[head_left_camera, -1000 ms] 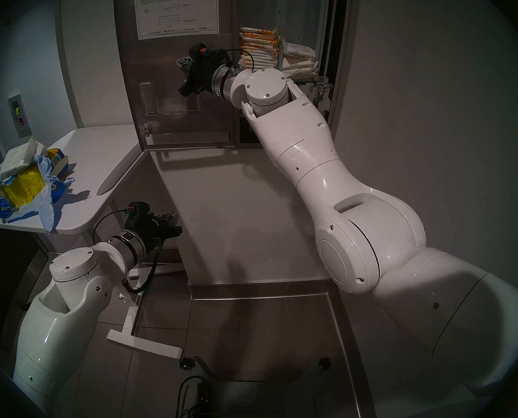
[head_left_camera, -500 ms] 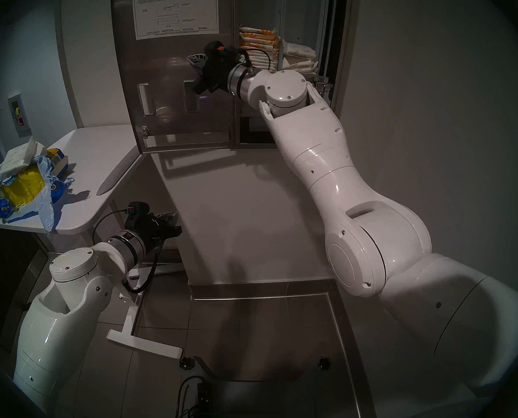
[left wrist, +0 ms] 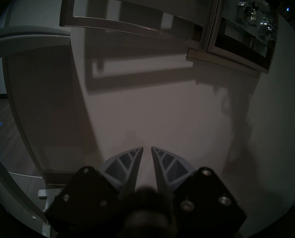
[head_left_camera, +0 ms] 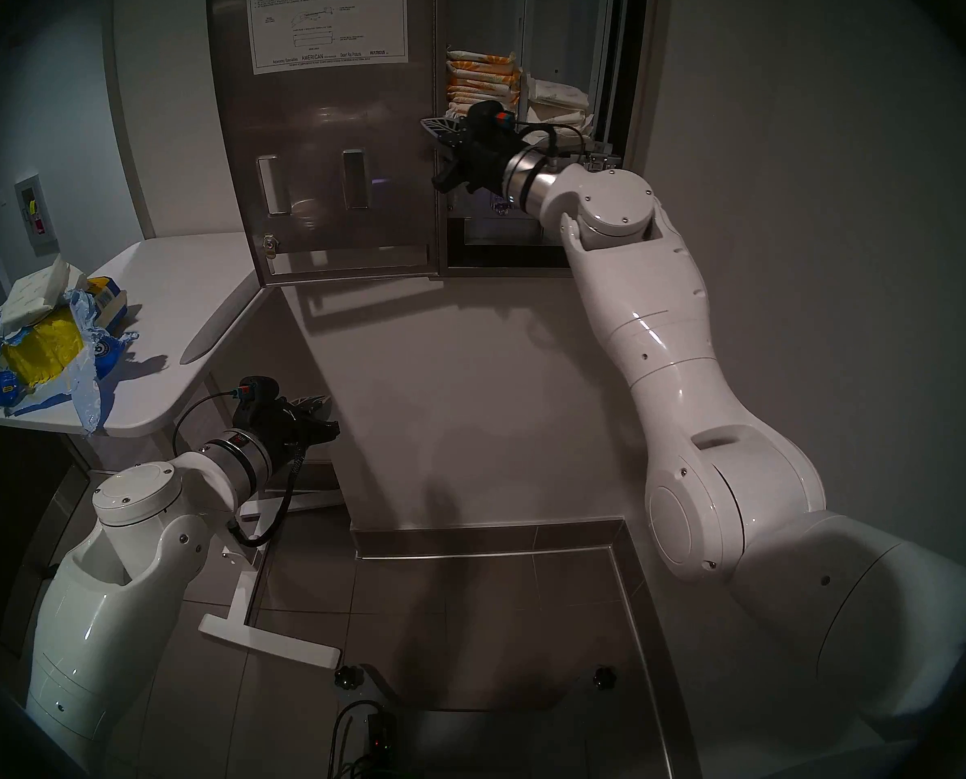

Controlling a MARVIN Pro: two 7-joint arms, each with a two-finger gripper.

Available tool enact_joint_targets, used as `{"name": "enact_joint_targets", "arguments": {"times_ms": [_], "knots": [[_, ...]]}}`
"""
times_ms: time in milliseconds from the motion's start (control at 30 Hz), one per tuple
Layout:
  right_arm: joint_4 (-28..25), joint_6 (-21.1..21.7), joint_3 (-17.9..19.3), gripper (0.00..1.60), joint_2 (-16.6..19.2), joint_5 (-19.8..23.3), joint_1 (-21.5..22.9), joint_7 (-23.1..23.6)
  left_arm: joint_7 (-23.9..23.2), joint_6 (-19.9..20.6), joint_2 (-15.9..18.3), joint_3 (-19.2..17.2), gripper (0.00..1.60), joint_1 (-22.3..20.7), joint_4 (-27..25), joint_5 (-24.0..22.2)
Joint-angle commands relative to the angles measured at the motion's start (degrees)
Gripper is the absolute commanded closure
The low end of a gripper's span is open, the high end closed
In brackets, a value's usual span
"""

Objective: Open the dispenser door, put the pads inside, close the door

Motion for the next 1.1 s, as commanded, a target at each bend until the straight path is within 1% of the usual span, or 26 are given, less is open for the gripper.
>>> {"name": "enact_joint_targets", "arguments": {"times_ms": [0, 100, 133, 167, 200, 300, 367, 400, 433, 467, 500, 567, 600, 633, 667, 700, 733, 800, 867, 900, 933, 1000, 1033, 1067], "knots": [[-6.6, 0.19, 4.41, 1.6, 4.71, 2.32, -2.8, 1.5, -0.12, -0.64, 0.05, -0.84, 0.9, -1.13, -1.22, -0.09], [-8.25, 0.65, 6.44, 1.6, 6.37, 3.08, -4.84, 2.37, -0.15, -0.61, 0.02, -0.82, 0.9, -1.14, -1.19, -0.03], [-10.41, 1.11, 7.07, 1.6, 6.91, 3.32, -6.29, 2.82, -0.16, -0.6, 0.01, -0.83, 0.9, -1.14, -1.18, -0.01], [-8.84, 0.75, 7.79, 1.6, 7.21, 3.69, -5.95, 3.1, -0.17, -0.6, 0.01, -0.82, 0.9, -1.14, -1.17, 0.01], [-10.65, 1.11, 8.46, 1.6, 7.66, 4.03, -7.23, 3.56, -0.18, -0.59, -0.01, -0.82, 0.9, -1.15, -1.17, 0.03], [-11.78, 1.53, 10.31, 1.6, 8.89, 4.71, -9.06, 4.55, -0.2, -0.58, -0.03, -0.82, 0.9, -1.16, -1.15, 0.08], [-13.75, 2.28, 11.72, 1.6, 9.64, 5.36, -10.96, 5.46, -0.22, -0.58, -0.06, -0.82, 0.9, -1.16, -1.15, 0.11], [-13.51, 2.36, 12.3, 1.6, 9.93, 5.72, -11.23, 5.91, -0.23, -0.58, -0.07, -0.83, 0.9, -1.17, -1.15, 0.13], [-15.11, 2.98, 13.02, 1.6, 10.3, 5.96, -12.48, 6.24, -0.24, -0.57, -0.08, -0.83, 0.9, -1.17, -1.15, 0.15], [-14.8, 2.99, 13.49, 1.6, 10.58, 6.22, -12.71, 6.65, -0.25, -0.57, -0.09, -0.83, 0.9, -1.17, -1.14, 0.16], [-16.01, 3.52, 14.25, 1.6, 10.9, 6.58, -13.79, 7.2, -0.26, -0.57, -0.11, -0.84, 0.9, -1.18, -1.15, 0.17], [-17.43, 4.22, 15.46, 1.6, 11.34, 7.32, -15.33, 8.16, -0.28, -0.58, -0.14, -0.85, 0.9, -1.18, -1.15, 0.19], [-17.3, 4.24, 15.84, 1.6, 11.53, 7.56, -15.58, 8.56, -0.29, -0.58, -0.14, -0.85, 0.9, -1.18, -1.15, 0.2], [-18.72, 4.88, 16.48, 1.6, 11.71, 7.87, -16.74, 9.04, -0.3, -0.58, -0.16, -0.86, 0.9, -1.19, -1.15, 0.21], [-18.62, 4.96, 16.92, 1.6, 11.85, 8.2, -17.02, 9.52, -0.31, -0.58, -0.17, -0.86, 0.9, -1.19, -1.16, 0.22], [-21.16, 5.85, 17.63, 1.6, 11.96, 8.53, -18.7, 10.07, -0.32, -0.59, -0.19, -0.87, 0.9, -1.19, -1.16, 0.23], [-19.24, 5.47, 17.99, 1.6, 12.09, 9.03, -18.06, 10.71, -0.33, -0.59, -0.19, -0.88, 0.9, -1.19, -1.17, 0.24], [-22.13, 6.7, 19.11, 1.6, 12.21, 9.62, -20.16, 11.47, -0.35, -0.6, -0.22, -0.9, 0.9, -1.2, -1.18, 0.26], [-22.41, 7.15, 20.01, 1.6, 12.31, 10.26, -20.96, 12.28, -0.37, -0.6, -0.25, -0.91, 0.9, -1.2, -1.18, 0.27], [-24.04, 7.87, 20.59, 1.6, 12.29, 10.46, -22.23, 12.5, -0.38, -0.6, -0.26, -0.91, 0.9, -1.2, -1.18, 0.28], [-23.64, 7.94, 21.02, 1.6, 12.34, 10.79, -22.47, 12.91, -0.39, -0.6, -0.27, -0.92, 0.9, -1.2, -1.18, 0.29], [-26.25, 9.21, 22.05, 1.6, 12.23, 11.21, -24.69, 13.39, -0.42, -0.6, -0.29, -0.94, 0.9, -1.2, -1.19, 0.3], [-24.86, 8.95, 22.27, 1.6, 12.28, 11.57, -24.3, 13.83, -0.43, -0.61, -0.3, -0.95, 0.9, -1.2, -1.2, 0.3], [-27.01, 9.89, 22.75, 1.6, 12.14, 11.57, -25.8, 13.89, -0.44, -0.61, -0.32, -0.96, 0.9, -1.2, -1.21, 0.3]]}}
